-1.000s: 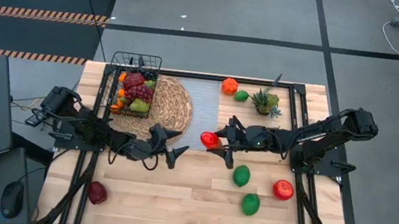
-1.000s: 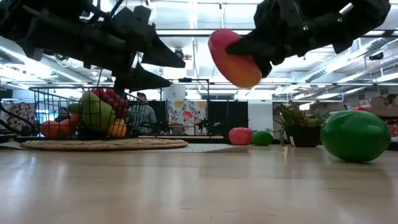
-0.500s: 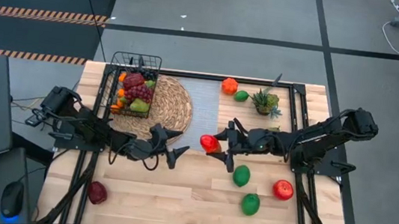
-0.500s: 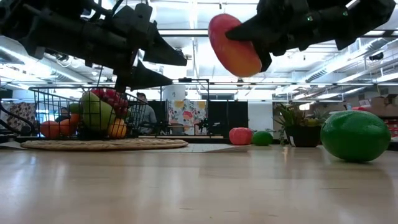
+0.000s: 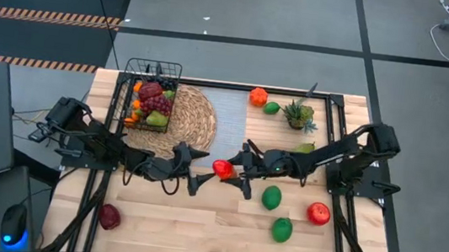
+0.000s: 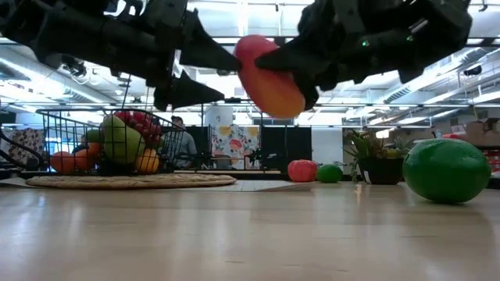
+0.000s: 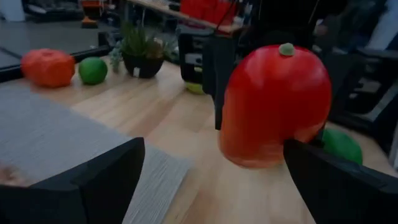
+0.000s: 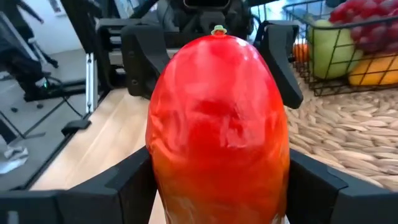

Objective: Build produce basket
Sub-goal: Put the red mango into the wire basket

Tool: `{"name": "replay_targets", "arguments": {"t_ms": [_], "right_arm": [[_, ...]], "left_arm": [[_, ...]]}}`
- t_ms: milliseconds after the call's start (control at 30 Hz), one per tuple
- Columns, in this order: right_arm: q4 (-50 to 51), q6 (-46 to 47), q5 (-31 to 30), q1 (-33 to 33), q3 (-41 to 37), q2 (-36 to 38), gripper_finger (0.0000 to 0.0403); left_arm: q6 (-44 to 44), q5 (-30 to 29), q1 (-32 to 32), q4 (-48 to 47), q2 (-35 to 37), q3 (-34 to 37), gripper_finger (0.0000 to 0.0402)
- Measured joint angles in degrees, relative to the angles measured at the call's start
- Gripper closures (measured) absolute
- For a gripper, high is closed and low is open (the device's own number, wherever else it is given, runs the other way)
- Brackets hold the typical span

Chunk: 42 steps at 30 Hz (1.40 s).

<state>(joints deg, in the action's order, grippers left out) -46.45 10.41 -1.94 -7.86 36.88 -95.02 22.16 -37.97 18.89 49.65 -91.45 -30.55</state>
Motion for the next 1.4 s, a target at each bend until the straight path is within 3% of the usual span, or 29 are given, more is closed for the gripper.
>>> {"name": "replay_targets", "arguments": {"t_ms": [200, 633, 1000, 1400], "right_arm": [[1.05, -2.69, 0.77, 0.18, 3.32, -3.37, 0.0122], [-0.27, -3.57, -0.36, 1.13, 2.43, -3.38, 0.0121], [0.23, -6.36, -4.38, 2.6, 2.43, -3.15, 0.0122], [-0.6, -1.17, 2.43, 8.28, 2.69, -2.41, 0.0122]], "left_arm": [[-0.6, 0.29, 0.25, -2.09, -0.01, 0.11, 0.0006], [0.94, -2.99, -0.02, -3.12, -0.04, 0.04, 0.0008], [-0.21, -4.48, 0.01, -4.44, -0.01, -0.09, 0.0008], [-4.93, -4.93, 1.96, -4.28, 4.09, -0.37, 0.0008]]}}
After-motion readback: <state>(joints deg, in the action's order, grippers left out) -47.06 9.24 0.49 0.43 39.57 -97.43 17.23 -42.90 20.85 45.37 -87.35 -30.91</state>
